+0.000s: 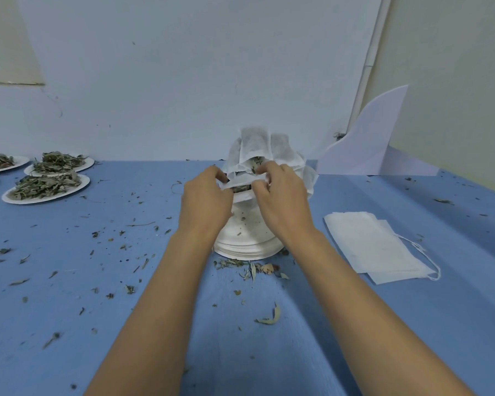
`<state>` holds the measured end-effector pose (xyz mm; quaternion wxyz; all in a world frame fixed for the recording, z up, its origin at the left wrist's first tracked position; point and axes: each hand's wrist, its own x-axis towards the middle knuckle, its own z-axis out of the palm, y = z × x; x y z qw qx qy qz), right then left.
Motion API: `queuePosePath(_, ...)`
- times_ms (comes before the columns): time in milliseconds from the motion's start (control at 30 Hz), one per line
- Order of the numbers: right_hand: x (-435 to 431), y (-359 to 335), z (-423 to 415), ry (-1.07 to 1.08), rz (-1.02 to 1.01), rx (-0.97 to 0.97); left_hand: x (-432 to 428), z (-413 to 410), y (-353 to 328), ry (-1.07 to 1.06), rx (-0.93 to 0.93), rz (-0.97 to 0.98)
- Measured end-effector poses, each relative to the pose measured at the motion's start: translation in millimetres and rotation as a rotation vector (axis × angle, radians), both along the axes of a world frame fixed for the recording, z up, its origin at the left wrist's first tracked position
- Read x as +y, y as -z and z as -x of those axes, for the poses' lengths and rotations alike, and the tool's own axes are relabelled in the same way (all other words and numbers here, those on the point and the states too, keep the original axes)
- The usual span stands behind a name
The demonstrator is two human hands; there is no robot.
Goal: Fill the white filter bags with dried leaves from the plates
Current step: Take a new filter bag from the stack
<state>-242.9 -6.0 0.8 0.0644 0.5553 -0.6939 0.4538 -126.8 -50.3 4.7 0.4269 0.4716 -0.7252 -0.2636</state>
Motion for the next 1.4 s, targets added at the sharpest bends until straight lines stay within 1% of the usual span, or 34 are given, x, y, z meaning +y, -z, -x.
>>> queuePosePath(67, -1, 0, -3, -0.045, -0.013, -0.065, 3, 4, -3, 0.075, 0.188, -0.138)
queuePosePath(100, -1, -2, -4, -0.083, -0.011, -0.134, 4, 6, -3, 0.091, 0.247, -0.165)
queuePosePath(167, 1, -4, -3, -0.121, -0.003, -0.257, 4, 7, -2, 0.104, 0.306, -0.157)
queuePosePath(267, 3, -5, -1, -0.076, -0.029, -0.254, 2, 5, -1, 0.05, 0.269, -0.07)
queuePosePath(500, 2, -10, -1, -0.236, -0.06, -0.331, -2, 2, -3, 0.094, 0.214, 0.035)
queuePosePath(600, -7, -5, -1, -0.264, -0.094, -0.304, -10, -1, 1, 0.118, 0.228, 0.025)
queuePosePath(733, -40, -11, -14, -0.307, -0.113, -0.14, -45, -7, -7, 0.058, 0.312, -0.034)
queuePosePath(767, -53, -14, -17, -0.322, -0.118, -0.084, -57, -8, -11, 0.023, 0.302, -0.033)
queuePosePath(867, -102, -23, -23, -0.345, -0.174, 0.077, -94, -3, -17, -0.066, 0.119, -0.001)
queuePosePath(967, -147, -24, -23, -0.345, -0.306, 0.182, -130, 8, -14, -0.055, -0.083, 0.008)
queuePosePath(1000, -155, -22, -22, -0.346, -0.339, 0.248, -142, 10, -9, -0.043, -0.132, -0.003)
queuePosePath(1067, -170, -10, -18, -0.343, -0.392, 0.264, -161, 12, 5, -0.011, -0.241, -0.038)
queuePosePath(1100, -178, -3, -14, -0.347, -0.471, 0.254, -168, 13, 14, 0.019, -0.308, -0.06)
queuePosePath(1167, -186, 11, -10, -0.189, -0.63, 0.363, -176, 15, 32, 0.086, -0.453, -0.109)
queuePosePath(1200, -188, 15, -10, -0.093, -0.677, 0.453, -178, 16, 40, 0.117, -0.513, -0.141)
queuePosePath(1267, -189, 21, -10, 0.06, -0.714, 0.615, -180, 17, 51, 0.158, -0.571, -0.191)
queuePosePath(1400, -189, 20, -12, 0.121, -0.752, 0.796, -175, 12, 60, 0.122, -0.599, -0.21)
